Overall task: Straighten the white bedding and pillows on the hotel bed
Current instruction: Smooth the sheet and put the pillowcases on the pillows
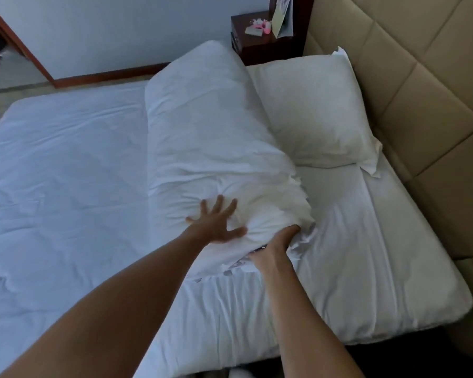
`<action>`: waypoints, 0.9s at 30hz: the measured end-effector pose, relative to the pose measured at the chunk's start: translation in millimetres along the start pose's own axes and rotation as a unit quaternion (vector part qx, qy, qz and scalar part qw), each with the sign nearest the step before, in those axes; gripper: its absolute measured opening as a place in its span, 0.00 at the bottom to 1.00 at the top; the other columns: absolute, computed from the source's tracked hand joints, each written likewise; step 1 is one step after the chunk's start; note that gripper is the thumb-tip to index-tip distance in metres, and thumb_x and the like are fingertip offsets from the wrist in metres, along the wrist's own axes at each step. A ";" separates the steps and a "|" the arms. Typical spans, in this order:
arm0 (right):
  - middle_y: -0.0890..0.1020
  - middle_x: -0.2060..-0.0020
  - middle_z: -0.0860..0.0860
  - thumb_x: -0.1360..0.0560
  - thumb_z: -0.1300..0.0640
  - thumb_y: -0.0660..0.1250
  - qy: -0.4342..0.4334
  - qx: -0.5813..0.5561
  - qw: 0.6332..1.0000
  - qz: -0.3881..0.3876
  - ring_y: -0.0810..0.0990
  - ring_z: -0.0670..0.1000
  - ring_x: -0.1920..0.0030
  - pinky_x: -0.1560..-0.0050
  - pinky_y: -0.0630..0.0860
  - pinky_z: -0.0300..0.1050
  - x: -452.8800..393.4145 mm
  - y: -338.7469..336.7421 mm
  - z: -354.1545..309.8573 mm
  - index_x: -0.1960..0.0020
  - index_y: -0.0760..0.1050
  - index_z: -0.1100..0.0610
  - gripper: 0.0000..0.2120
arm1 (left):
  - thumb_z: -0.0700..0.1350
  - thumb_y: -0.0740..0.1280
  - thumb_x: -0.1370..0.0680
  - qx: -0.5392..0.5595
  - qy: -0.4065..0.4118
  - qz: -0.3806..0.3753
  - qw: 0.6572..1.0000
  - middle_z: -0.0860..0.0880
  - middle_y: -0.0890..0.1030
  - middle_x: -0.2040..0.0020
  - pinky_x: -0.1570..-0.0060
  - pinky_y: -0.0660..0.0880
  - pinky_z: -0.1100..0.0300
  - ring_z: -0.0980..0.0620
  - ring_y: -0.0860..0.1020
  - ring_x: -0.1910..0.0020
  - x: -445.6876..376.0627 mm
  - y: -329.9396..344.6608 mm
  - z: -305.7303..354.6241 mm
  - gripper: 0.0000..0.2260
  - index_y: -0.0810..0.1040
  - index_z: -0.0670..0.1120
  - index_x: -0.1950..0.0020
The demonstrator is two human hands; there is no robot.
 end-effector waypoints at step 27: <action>0.48 0.22 0.65 0.59 0.19 0.70 -0.168 0.794 0.557 0.174 0.52 0.62 0.22 0.24 0.51 0.59 -154.5 2.6 -71.7 0.23 0.27 0.55 0.84 | 0.61 0.83 0.46 0.338 -0.269 -0.016 0.902 0.40 0.52 0.22 0.26 0.61 0.48 0.42 0.56 0.23 -54.8 77.6 -208.5 0.74 0.23 0.57 0.27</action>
Point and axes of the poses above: each hand's wrist, its own x-axis away from the middle knuckle, its own y-axis out of the palm, z = x × y, the point moved 6 cm from there along -x, towards the middle knuckle
